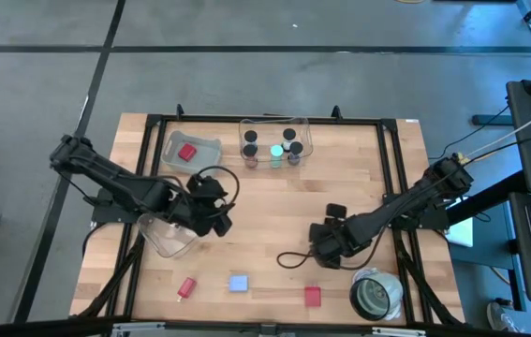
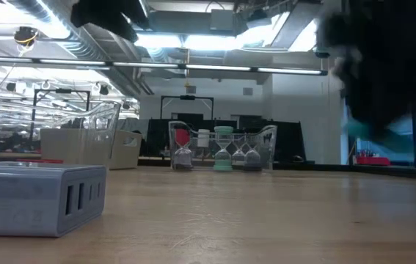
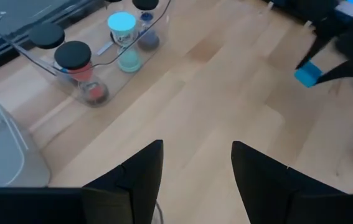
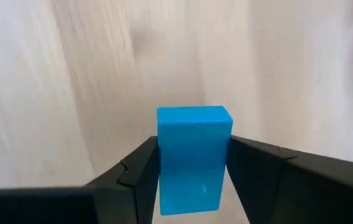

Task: Pick & Place Office items
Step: Put the blue digital clock into the bottom transparent bin

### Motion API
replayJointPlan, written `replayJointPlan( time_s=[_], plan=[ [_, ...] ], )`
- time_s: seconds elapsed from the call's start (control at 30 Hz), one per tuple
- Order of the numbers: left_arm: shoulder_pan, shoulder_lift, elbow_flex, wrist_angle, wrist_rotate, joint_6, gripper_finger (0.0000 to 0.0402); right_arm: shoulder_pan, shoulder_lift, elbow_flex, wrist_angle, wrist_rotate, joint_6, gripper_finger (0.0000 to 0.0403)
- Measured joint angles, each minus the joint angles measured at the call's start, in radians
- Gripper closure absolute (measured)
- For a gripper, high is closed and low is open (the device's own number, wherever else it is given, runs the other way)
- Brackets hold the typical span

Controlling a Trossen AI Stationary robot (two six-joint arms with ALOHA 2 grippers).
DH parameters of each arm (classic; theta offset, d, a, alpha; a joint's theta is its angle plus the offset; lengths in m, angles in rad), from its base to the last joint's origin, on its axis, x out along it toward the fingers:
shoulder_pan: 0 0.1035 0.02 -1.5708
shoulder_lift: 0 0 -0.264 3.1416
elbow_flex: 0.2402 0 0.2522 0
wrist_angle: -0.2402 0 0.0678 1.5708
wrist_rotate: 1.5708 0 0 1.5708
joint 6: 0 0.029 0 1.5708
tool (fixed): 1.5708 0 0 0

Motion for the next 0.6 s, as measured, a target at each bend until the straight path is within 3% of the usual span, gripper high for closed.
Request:
replayJointPlan(
  time_s=[0.13, 0.3, 0.47, 0.6],
  plan=[
    [0.005, 0.040, -0.005, 0.037, -0.006, 0.019, 0.0215, 0.000, 0.000, 0.140, 0.005, 0.210, -0.090, 0.0242],
    [0.000, 0.091, -0.005, 0.154, -0.009, 0.179, 0.0215, 0.001, 0.000, 0.288, 0.058, 0.441, -0.238, 0.0243],
    [-0.019, 0.134, -0.005, 0.346, -0.030, 0.317, 0.0215, 0.005, -0.001, 0.344, 0.085, 0.586, -0.440, 0.0243],
    [-0.035, 0.145, -0.005, 0.506, -0.132, 0.369, 0.0215, 0.005, -0.001, 0.344, 0.085, 0.673, -0.514, 0.0243]
  ],
)
